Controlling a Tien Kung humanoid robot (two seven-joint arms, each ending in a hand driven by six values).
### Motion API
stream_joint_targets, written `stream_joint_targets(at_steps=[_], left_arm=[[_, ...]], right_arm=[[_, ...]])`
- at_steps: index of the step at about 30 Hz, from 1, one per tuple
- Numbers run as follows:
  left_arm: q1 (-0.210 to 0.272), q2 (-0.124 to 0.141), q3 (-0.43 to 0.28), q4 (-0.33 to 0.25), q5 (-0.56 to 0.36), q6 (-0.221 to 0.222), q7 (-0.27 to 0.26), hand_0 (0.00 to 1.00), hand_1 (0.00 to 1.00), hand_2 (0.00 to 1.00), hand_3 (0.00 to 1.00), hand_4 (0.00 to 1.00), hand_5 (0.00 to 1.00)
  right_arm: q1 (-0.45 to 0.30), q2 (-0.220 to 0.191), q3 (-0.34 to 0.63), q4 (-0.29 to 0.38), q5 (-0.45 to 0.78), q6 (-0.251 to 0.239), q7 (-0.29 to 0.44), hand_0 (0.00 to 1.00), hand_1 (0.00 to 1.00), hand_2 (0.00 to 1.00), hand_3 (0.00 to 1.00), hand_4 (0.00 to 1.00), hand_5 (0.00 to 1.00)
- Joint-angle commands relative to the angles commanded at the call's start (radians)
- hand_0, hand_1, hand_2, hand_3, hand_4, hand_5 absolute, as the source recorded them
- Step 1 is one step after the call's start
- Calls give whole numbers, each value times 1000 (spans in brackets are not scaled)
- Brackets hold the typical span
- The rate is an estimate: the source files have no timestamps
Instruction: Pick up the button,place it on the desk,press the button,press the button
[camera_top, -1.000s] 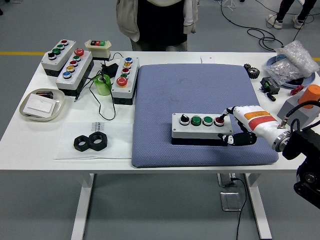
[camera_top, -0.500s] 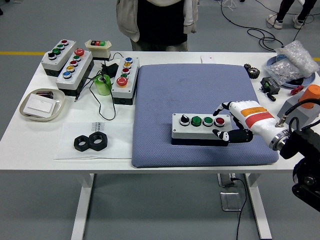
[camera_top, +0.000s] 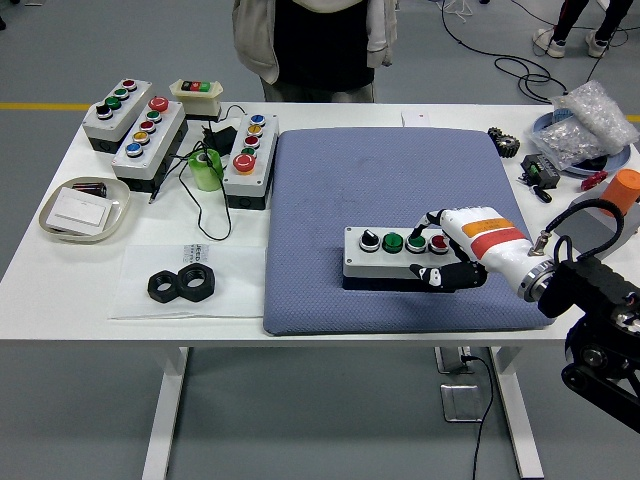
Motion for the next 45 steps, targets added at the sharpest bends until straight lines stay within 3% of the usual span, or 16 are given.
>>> stream_joint_targets(at_steps=[16,24,25,30,31,36,37,39,42,43,45], left_arm=[[-6,0,8,-1,-13,1,-3,746,783,854,769,539,998],[-3,-1,2,1,-6,0,-2,746,782,854,769,538,998],[-2,-1,0,1,-2,0,-1,746,782,854,769,539,998],[3,0,-4,1,7,-2,2,746,782,854,769,539,998],[4,0,-6,1,10,-2,3,746,782,854,769,540,998],[2,0,-7,3,11,-2,2,746,782,854,769,540,998],[2,0,-6,3,11,-1,2,746,782,854,769,541,998],[2,0,-6,3,10,-1,2,746,782,854,769,541,998],[2,-1,-4,3,7,-1,1,746,782,854,769,541,998],[1,-1,-3,3,6,-1,1,746,782,854,769,541,998],[2,-1,-3,2,6,-1,1,746,782,854,769,541,998]], right_arm=[[12,6,-26,-37,7,11,-5,82,2,38,652,768,362],[-13,-18,66,40,10,-24,-3,88,2,45,679,766,358],[-19,-23,86,55,19,-26,4,204,14,156,769,795,424],[-38,-37,166,84,95,-34,30,204,14,156,769,795,424],[-42,-37,184,84,129,-47,38,581,389,488,875,815,474],[-55,-35,245,75,315,-135,97,581,389,488,875,815,474],[-59,-33,259,70,353,-158,118,920,772,845,926,764,360],[-63,-31,268,66,437,-181,136,920,772,845,926,764,360],[-72,-26,295,59,566,-253,190,920,772,845,926,764,360],[-72,-26,298,58,605,-264,198,943,834,910,936,764,365],[-75,-26,307,57,689,-292,219,943,834,910,936,764,365]])
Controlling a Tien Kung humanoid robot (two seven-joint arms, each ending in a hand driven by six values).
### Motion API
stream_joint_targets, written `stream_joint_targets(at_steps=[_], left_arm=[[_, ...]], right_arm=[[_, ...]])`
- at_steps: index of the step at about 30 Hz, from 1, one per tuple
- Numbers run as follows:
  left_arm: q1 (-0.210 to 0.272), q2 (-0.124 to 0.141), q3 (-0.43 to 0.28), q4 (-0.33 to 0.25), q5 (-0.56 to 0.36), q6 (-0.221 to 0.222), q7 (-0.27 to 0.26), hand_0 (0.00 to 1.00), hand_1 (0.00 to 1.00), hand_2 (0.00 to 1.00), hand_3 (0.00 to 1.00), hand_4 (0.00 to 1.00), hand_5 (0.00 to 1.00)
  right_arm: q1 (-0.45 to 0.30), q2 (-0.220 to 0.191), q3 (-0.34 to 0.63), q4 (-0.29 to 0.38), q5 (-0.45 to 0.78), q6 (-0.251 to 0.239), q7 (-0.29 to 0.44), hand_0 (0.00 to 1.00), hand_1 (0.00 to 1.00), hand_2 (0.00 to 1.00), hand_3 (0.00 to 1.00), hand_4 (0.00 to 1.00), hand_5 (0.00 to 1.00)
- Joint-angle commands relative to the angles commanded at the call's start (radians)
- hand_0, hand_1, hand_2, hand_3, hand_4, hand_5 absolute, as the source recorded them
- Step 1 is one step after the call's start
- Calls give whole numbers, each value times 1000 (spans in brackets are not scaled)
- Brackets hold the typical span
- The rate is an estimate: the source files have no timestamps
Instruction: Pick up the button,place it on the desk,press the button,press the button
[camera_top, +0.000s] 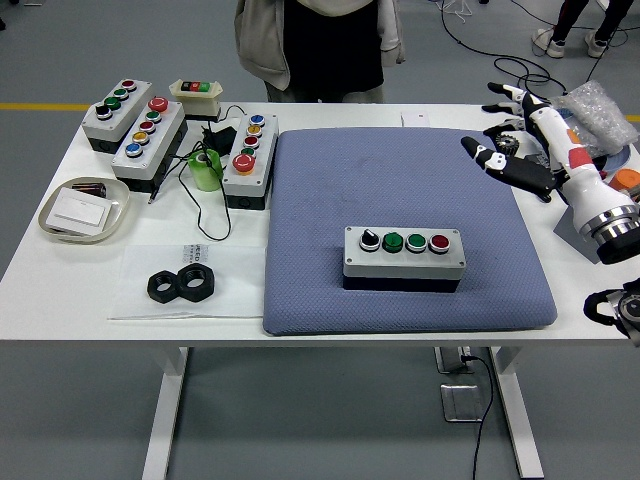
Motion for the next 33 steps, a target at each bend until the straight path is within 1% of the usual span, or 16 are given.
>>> stream_joint_targets(at_steps=[3,4,9,14,18,20,27,28,33], left_arm=[[1,1,3,-1,-5,0,-2,746,782,854,769,541,998],[1,1,4,-1,-5,1,-2,746,782,854,769,541,998],[0,0,7,-2,-11,1,-4,746,782,854,769,541,998],[-4,0,4,-1,-8,0,-2,746,783,854,768,542,998],[-7,-1,1,0,-3,0,0,745,783,854,769,544,998],[-7,-1,1,0,-3,0,0,745,783,854,769,544,998],[-8,0,5,0,-8,0,-2,746,783,853,768,542,998],[-8,0,5,0,-8,0,-2,746,783,853,769,541,998],[-9,-1,7,-1,-13,1,-3,746,783,853,769,541,998]], right_arm=[[-7,-1,15,-1,125,-37,26,943,834,910,936,764,365],[-8,-1,18,-2,164,-43,31,949,854,928,939,759,356],[-13,-2,35,-9,377,-71,52,949,854,928,939,759,356],[-14,-1,47,-13,541,-99,75,956,863,937,942,759,364],[-13,-1,63,-16,608,-121,89,961,865,940,938,756,370],[-14,-1,66,-16,619,-126,92,961,865,940,938,756,370],[-14,0,76,-21,666,-166,110,961,865,939,935,750,372],[-13,0,76,-21,669,-166,111,963,865,939,934,738,357],[-9,-1,80,-22,689,-166,121,963,865,939,934,738,357]])
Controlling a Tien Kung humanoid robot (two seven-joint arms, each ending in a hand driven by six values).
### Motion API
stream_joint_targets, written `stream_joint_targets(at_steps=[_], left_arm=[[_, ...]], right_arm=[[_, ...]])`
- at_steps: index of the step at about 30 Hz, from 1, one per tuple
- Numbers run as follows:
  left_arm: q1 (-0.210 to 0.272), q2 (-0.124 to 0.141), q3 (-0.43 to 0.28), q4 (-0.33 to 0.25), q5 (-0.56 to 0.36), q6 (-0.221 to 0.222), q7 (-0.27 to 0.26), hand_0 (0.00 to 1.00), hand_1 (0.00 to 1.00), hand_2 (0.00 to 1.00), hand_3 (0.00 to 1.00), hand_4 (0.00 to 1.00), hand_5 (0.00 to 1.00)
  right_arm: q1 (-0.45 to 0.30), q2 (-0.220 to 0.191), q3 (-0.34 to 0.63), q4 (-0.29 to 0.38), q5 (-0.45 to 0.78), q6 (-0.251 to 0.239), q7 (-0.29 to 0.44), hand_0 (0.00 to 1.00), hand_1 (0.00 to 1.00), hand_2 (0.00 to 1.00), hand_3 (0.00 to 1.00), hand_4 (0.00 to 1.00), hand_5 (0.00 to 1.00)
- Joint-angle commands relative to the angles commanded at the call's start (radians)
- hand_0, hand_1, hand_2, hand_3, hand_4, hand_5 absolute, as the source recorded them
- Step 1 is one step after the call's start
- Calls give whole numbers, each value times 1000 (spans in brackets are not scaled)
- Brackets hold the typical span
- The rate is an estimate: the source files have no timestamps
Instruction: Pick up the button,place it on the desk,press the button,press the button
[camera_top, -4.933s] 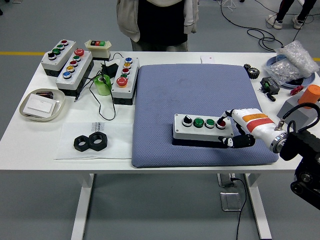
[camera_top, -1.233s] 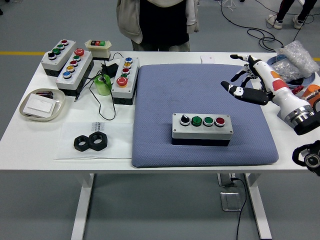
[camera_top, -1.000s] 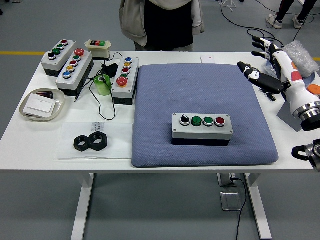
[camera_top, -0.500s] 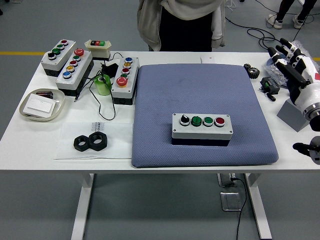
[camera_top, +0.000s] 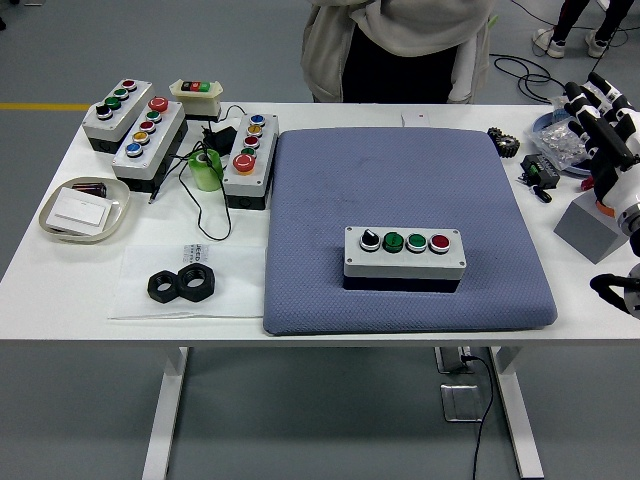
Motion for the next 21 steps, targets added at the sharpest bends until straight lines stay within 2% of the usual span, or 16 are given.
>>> stream_joint_targets(at_steps=[21], left_arm=[[-2,0,1,-1,-4,0,-2,746,783,854,770,541,998]], right_arm=[[0,-2,15,-1,27,0,14,968,866,941,940,709,354]])
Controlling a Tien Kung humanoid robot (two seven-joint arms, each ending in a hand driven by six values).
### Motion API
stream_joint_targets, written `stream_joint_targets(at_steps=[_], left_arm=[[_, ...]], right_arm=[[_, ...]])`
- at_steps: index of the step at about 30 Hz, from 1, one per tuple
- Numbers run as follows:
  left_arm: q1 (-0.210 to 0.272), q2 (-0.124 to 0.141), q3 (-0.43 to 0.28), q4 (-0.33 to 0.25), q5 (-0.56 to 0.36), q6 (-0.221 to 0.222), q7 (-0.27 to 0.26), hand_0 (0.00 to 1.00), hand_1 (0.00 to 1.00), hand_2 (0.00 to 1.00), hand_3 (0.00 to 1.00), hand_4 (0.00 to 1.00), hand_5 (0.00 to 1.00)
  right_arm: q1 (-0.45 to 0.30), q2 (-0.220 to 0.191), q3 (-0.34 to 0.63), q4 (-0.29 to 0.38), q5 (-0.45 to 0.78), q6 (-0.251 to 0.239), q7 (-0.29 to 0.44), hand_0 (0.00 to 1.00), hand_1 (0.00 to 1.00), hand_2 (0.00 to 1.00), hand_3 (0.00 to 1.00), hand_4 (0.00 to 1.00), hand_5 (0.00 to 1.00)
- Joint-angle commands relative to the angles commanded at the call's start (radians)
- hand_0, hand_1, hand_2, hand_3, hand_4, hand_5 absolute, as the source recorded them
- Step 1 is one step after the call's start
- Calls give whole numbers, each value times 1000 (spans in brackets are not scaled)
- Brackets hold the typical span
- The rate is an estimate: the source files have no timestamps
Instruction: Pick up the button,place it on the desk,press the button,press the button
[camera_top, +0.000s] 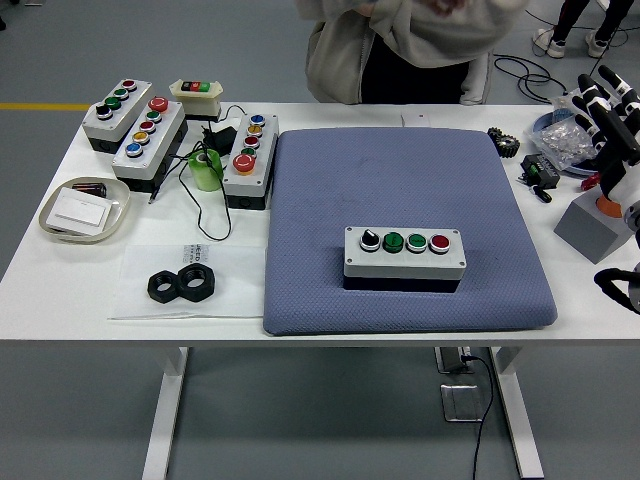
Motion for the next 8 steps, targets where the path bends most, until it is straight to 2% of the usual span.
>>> stream_joint_targets(at_steps=[8], left_arm=[[2,0,-1,0,2,-1,0,746,783,854,770,542,998]], right_arm=[[-2,1,-3,0,1,0,-1,969,866,941,939,709,355]])
